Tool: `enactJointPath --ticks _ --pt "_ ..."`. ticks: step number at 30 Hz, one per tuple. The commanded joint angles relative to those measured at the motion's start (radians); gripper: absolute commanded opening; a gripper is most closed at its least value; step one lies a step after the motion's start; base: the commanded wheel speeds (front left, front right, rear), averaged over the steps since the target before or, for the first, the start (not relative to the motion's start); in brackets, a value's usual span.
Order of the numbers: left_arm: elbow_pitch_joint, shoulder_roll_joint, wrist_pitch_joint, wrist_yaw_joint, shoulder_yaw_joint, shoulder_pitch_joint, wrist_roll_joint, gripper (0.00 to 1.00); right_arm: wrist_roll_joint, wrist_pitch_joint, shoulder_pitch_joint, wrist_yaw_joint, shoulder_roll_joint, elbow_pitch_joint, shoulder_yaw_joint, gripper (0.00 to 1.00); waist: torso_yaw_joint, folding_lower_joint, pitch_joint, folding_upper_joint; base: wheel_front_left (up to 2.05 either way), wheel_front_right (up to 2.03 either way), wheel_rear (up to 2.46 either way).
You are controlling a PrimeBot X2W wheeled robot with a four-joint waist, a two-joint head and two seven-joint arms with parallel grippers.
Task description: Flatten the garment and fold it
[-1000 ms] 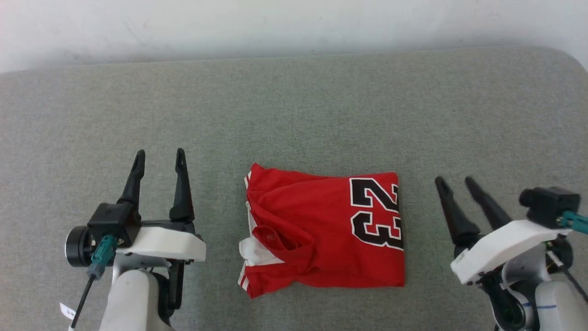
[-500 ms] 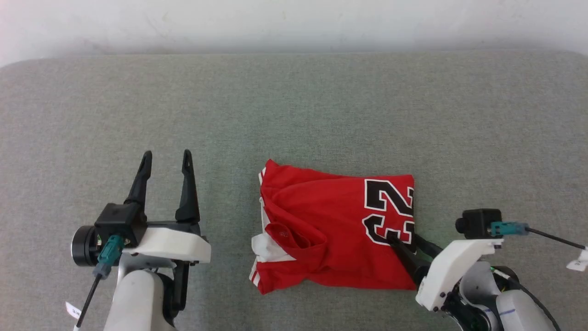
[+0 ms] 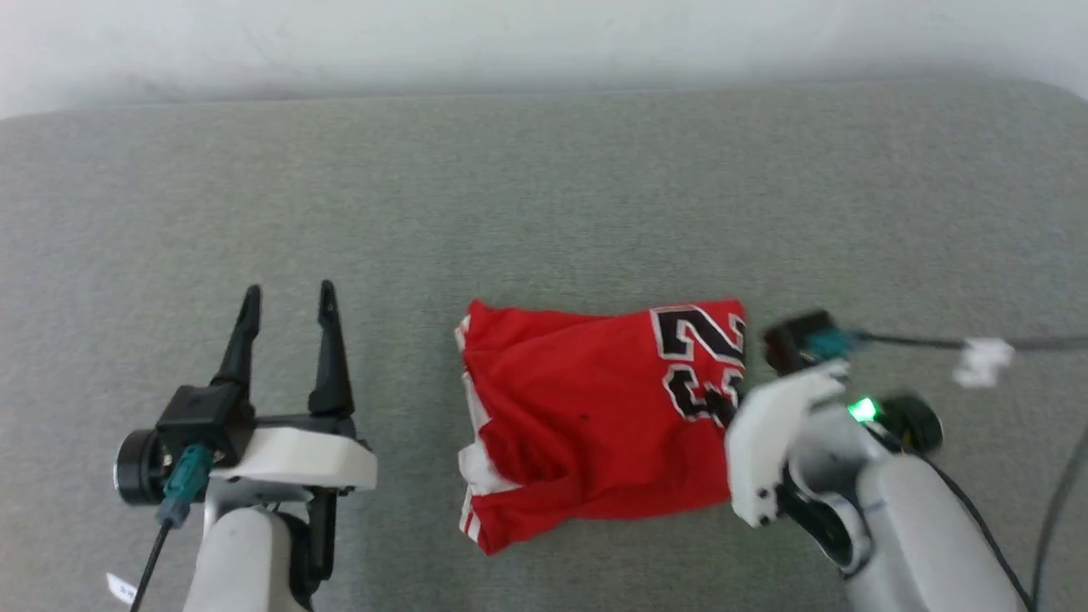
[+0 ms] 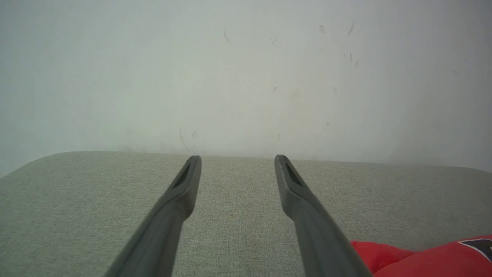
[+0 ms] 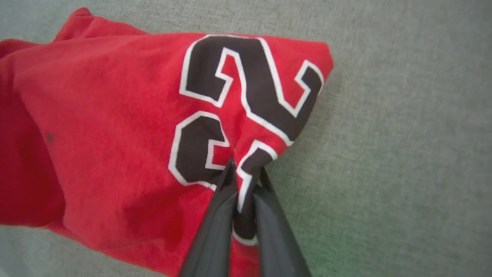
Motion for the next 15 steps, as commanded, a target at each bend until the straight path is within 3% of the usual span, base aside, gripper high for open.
enactJointPath --ticks 1,4,9,15 --pt "-0.010 -0.004 -0.005 0.008 0.010 0.017 -0.002 1.00 -0.068 0.026 -0.044 -0.001 -0.002 -0.021 0.029 0.00 -0.045 0.0000 0.011 -0.0001 0.00 0.00 0.00" --pt "-0.020 -0.001 -0.005 0.007 0.019 0.018 0.003 1.00 -0.185 0.071 -0.116 -0.001 -0.075 -0.056 0.128 0.00 -0.093 0.0000 0.021 -0.0001 0.00 0.00 0.00" --pt "-0.034 0.006 -0.005 0.006 0.028 0.004 0.013 1.00 -0.217 0.111 -0.243 -0.001 -0.247 -0.074 0.290 0.00 -0.190 0.0000 0.049 -0.0001 0.00 0.00 0.00" --pt "-0.060 0.020 -0.005 0.008 0.020 -0.038 0.040 1.00 -0.208 0.086 -0.380 -0.001 -0.381 -0.027 0.326 0.00 -0.309 0.0000 0.114 -0.0001 0.00 0.00 0.00"
